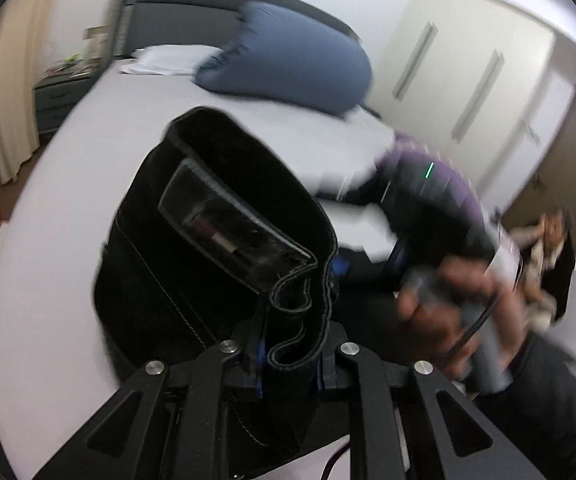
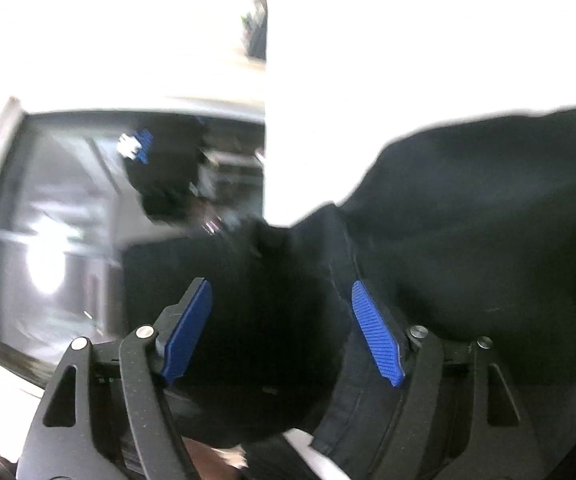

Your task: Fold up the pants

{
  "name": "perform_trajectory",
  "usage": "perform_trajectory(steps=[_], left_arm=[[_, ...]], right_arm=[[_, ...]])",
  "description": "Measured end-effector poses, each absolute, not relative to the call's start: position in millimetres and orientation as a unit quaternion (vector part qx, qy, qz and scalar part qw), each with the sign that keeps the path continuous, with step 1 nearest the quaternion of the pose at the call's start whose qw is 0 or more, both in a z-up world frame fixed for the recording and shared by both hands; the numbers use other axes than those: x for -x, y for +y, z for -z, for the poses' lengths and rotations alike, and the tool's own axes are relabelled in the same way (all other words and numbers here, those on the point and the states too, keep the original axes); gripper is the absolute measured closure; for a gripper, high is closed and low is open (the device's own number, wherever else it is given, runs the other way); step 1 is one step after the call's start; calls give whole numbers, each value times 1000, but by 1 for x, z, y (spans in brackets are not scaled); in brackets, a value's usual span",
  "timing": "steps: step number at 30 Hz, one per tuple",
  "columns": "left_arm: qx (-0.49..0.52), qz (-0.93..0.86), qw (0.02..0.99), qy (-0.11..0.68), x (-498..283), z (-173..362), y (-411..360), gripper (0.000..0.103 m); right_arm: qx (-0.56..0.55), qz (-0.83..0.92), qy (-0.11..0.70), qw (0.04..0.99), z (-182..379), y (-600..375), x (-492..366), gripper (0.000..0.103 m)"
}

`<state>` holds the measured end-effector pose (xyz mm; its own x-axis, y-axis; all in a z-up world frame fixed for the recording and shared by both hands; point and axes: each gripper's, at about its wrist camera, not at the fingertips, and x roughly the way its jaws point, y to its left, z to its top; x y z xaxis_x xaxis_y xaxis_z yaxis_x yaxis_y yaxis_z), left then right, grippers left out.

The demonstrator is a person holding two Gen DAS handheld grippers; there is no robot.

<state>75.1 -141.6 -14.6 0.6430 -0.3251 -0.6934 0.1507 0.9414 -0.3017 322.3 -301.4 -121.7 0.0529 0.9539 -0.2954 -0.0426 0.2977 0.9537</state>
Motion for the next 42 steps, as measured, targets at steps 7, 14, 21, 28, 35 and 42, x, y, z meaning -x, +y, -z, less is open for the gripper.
perform_trajectory(steps=[7,14,21,28,35,42], left_arm=[[28,139,890,433,-85,40,-186,86],[-59,138,892,427,-75,47,-216,86],[-123,140,886,425,-67,51,-239,86],[-147,151,880,426,-72,53,-260,86],[-152,180,880,413,-80,46,-284,86],[-164,206,873,410,-94,47,-318,86]], right_arm=[[-329,-415,552,644,100,-329,-298,15],[-267,-436,562,650,93,-309,-290,15],[-197,-425,569,676,83,-296,-275,50],[-179,-386,572,701,91,-319,-278,90],[-195,-368,564,713,93,-349,-287,91],[-202,-346,570,717,106,-382,-298,91]])
